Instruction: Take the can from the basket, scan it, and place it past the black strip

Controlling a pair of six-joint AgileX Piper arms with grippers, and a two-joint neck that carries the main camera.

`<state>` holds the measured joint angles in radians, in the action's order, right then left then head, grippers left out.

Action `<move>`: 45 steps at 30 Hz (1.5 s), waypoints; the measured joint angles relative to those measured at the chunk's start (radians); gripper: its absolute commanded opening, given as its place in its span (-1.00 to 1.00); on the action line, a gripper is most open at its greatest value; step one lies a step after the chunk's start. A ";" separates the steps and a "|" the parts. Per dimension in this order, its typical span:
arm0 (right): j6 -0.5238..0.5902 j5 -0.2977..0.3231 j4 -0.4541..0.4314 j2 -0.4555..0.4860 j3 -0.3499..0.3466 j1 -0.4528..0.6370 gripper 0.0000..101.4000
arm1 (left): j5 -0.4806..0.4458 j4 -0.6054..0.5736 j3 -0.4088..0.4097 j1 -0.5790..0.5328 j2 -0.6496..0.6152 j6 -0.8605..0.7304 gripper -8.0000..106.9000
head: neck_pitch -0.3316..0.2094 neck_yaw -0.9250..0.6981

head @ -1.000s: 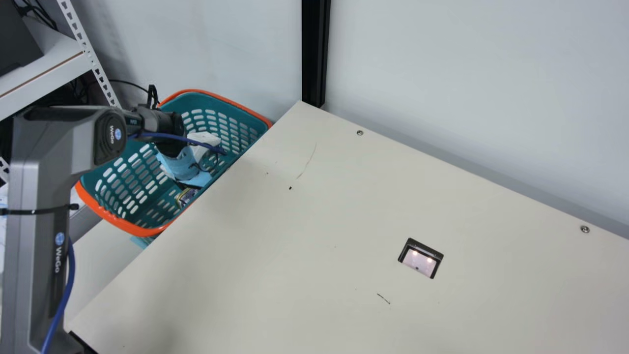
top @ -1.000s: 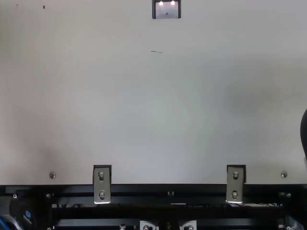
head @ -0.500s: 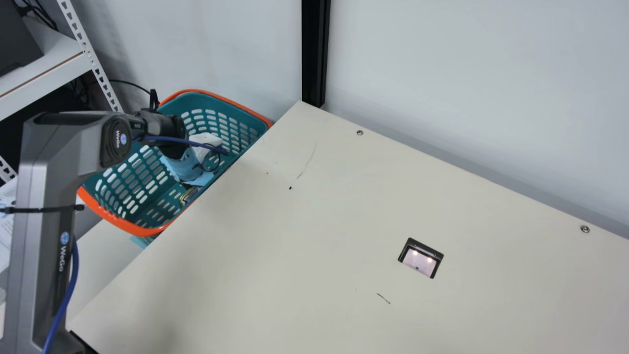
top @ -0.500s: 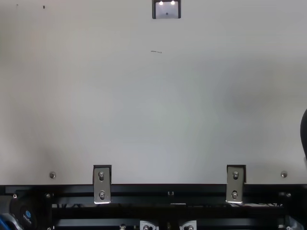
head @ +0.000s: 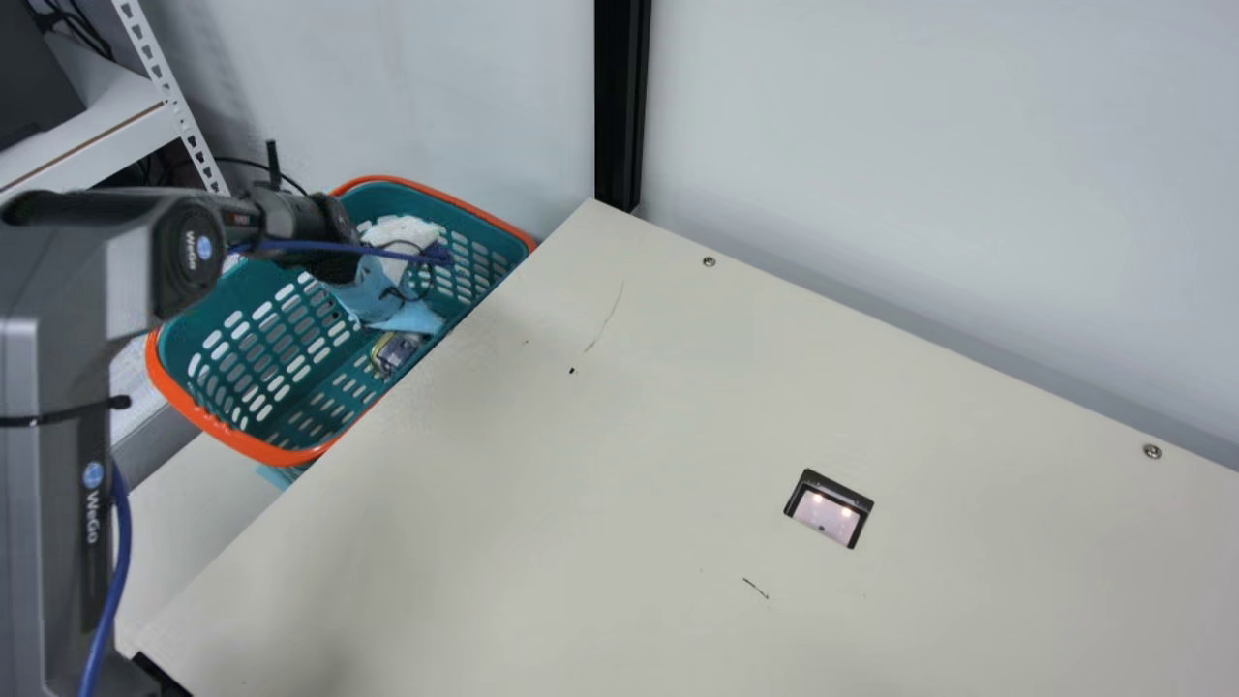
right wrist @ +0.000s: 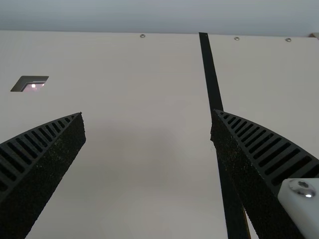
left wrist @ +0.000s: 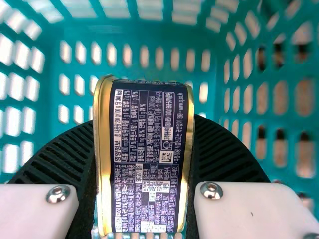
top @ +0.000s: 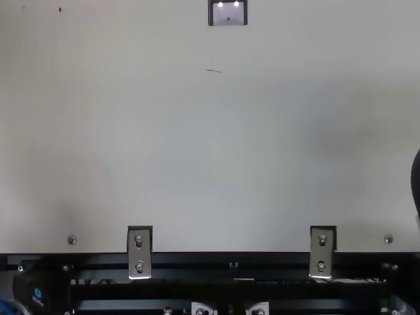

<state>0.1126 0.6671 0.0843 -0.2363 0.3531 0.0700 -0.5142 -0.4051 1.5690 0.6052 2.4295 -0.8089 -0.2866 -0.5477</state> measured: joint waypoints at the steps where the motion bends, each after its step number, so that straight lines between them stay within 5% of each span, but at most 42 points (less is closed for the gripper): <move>1: 0.000 0.000 0.000 0.000 0.000 0.000 1.00 | 0.004 -0.017 -0.013 0.000 -0.023 -0.015 -0.68 | 0.000 0.000; 12: 0.000 0.000 0.000 0.000 0.000 0.000 1.00 | 0.112 -0.059 -0.122 0.009 -0.271 -0.080 -0.68 | 0.000 0.000; 24: 0.000 0.000 0.000 0.000 0.000 0.000 1.00 | 0.115 -0.057 -0.178 0.046 -0.538 0.094 -0.68 | 0.005 0.000; 34: 0.000 0.000 0.000 0.000 0.000 0.000 1.00 | -0.073 -0.036 -0.183 0.068 -0.746 0.364 -0.68 | 0.000 0.000; 45: 0.000 0.000 0.000 0.000 0.000 0.000 1.00 | -0.390 -0.061 -0.171 0.055 -0.925 0.592 -0.68 | 0.000 0.000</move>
<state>0.1126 0.6671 0.0843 -0.2363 0.3531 0.0700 -0.9043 -0.4662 1.3978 0.6600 1.5046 -0.2173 -0.2866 -0.5477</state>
